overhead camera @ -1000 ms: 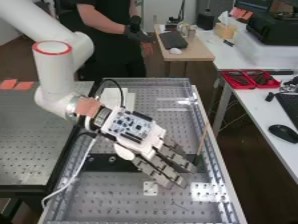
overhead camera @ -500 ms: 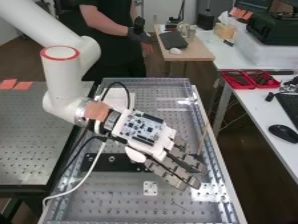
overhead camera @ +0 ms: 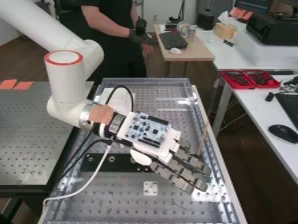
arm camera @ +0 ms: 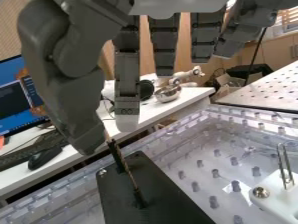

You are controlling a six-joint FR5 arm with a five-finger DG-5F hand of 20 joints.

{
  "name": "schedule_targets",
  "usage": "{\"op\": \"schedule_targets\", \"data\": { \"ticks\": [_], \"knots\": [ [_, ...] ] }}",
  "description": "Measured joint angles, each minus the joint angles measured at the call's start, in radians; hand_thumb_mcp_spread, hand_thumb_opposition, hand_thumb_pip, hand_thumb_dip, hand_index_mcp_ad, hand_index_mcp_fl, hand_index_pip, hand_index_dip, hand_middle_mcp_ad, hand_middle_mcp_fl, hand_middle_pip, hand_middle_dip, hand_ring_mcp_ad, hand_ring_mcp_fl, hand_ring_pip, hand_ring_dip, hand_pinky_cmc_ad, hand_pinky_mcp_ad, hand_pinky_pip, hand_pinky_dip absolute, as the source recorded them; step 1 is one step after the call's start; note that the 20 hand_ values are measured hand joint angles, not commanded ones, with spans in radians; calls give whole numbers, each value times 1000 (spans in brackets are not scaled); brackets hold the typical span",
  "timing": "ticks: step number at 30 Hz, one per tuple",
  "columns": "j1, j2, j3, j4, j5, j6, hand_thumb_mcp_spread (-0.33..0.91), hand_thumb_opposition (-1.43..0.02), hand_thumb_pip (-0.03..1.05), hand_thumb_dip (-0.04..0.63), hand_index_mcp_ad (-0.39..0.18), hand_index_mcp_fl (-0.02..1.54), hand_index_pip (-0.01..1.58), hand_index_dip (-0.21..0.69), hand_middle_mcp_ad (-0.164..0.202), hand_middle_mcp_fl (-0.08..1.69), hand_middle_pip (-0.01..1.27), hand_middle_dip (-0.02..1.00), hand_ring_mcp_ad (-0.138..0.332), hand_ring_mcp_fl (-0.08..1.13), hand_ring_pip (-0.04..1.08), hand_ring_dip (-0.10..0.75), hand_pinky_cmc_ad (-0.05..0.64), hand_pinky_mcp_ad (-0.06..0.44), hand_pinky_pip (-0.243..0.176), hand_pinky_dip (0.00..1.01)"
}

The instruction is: Grab the drill bit and place it in the clear container

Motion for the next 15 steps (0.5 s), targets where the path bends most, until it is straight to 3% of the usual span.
{"op": "schedule_targets", "data": {
  "ticks": [15],
  "knots": [
    [-3, -24, 17, 4, -17, -1, 464, -876, 562, 239, -79, 428, 1251, 140, 106, 185, 147, 150, 215, 35, 87, 3, 208, 150, -120, 178]
  ]
}}
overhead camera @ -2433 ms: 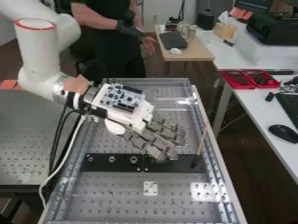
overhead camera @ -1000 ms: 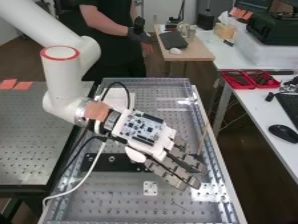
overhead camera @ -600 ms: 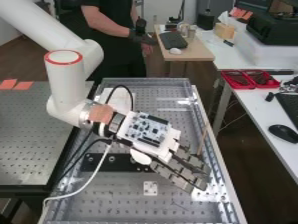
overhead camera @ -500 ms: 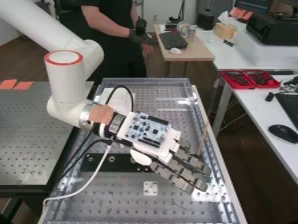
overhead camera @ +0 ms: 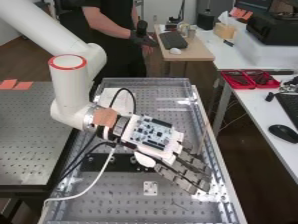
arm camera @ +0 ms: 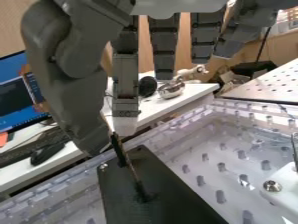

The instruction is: Grab the drill bit and place it in the clear container

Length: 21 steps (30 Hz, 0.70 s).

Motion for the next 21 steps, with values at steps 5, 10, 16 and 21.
{"op": "schedule_targets", "data": {
  "ticks": [5, 10, 16, 21],
  "knots": [
    [-3, -7, 5, 1, -2, -3, 466, -876, 531, 236, -80, 435, 1251, 140, 99, 201, 145, 155, 215, 35, 87, 3, 208, 150, -119, 178],
    [-4, -16, 12, -2, 0, -7, 466, -876, 529, 243, -87, 442, 1251, 140, 101, 199, 145, 155, 215, 35, 87, 3, 208, 148, -119, 178],
    [-5, -24, 18, -2, 2, -10, 527, -901, 529, 253, -112, 539, 1349, 143, 99, 201, 145, 155, 215, 35, 89, 3, 208, 148, -115, 178],
    [-5, -32, 23, -3, 6, -8, 541, -930, 527, 251, -119, 588, 1395, 161, 101, 213, 145, 154, 215, 45, 89, 3, 208, 148, -113, 178]
  ]
}}
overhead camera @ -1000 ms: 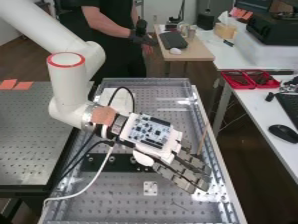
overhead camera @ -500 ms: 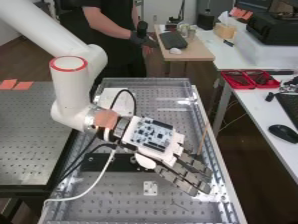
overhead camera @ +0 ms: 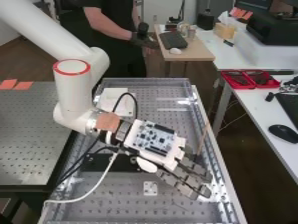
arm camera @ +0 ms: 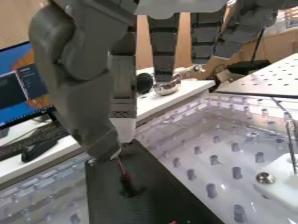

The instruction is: Grab the drill bit and place it in the clear container

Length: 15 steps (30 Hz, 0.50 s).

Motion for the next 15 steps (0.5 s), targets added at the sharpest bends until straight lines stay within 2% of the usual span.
{"op": "schedule_targets", "data": {
  "ticks": [10, 12, 15],
  "knots": [
    [-3, -4, 9, -4, -11, 9, 539, -937, 518, 253, -119, 595, 1381, 171, 99, 213, 145, 154, 215, 47, 89, 5, 208, 148, -113, 178],
    [-3, -4, 11, -7, -13, 12, 539, -937, 518, 253, -119, 595, 1356, 185, 99, 213, 145, 154, 215, 47, 89, 5, 208, 148, -113, 178],
    [-4, -4, 13, -9, -13, 13, 546, -937, 518, 253, -119, 510, 1265, 161, 99, 213, 145, 154, 215, 47, 89, 5, 208, 148, -113, 178]
  ]
}}
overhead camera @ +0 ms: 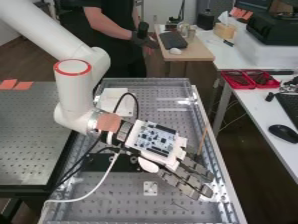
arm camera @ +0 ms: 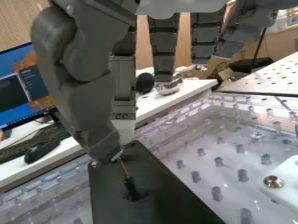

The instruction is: Grab the drill bit and place it in the clear container

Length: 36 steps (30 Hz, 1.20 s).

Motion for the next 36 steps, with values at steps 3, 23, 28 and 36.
{"op": "schedule_targets", "data": {
  "ticks": [3, 23, 28, 36],
  "knots": [
    [0, 0, 0, -1, -1, -1, 531, -935, 520, 253, -119, 494, 1236, 154, 101, 215, 145, 157, 215, 47, 89, 2, 208, 148, -113, 178],
    [4, -1, 1, -4, -15, -6, 531, -948, 541, 251, -140, 625, 1325, 124, 99, 213, 145, 157, 215, 47, 89, 5, 211, 148, -113, 178],
    [0, -5, 4, -6, -15, -6, 534, -956, 534, 253, -140, 641, 1312, 124, 99, 234, 140, 157, 218, 47, 89, 2, 213, 148, -113, 178],
    [-2, -5, 5, -14, -17, -5, 541, -969, 525, 251, -143, 658, 1248, 124, 101, 230, 140, 164, 215, 65, 84, 2, 232, 148, -113, 175]
  ]
}}
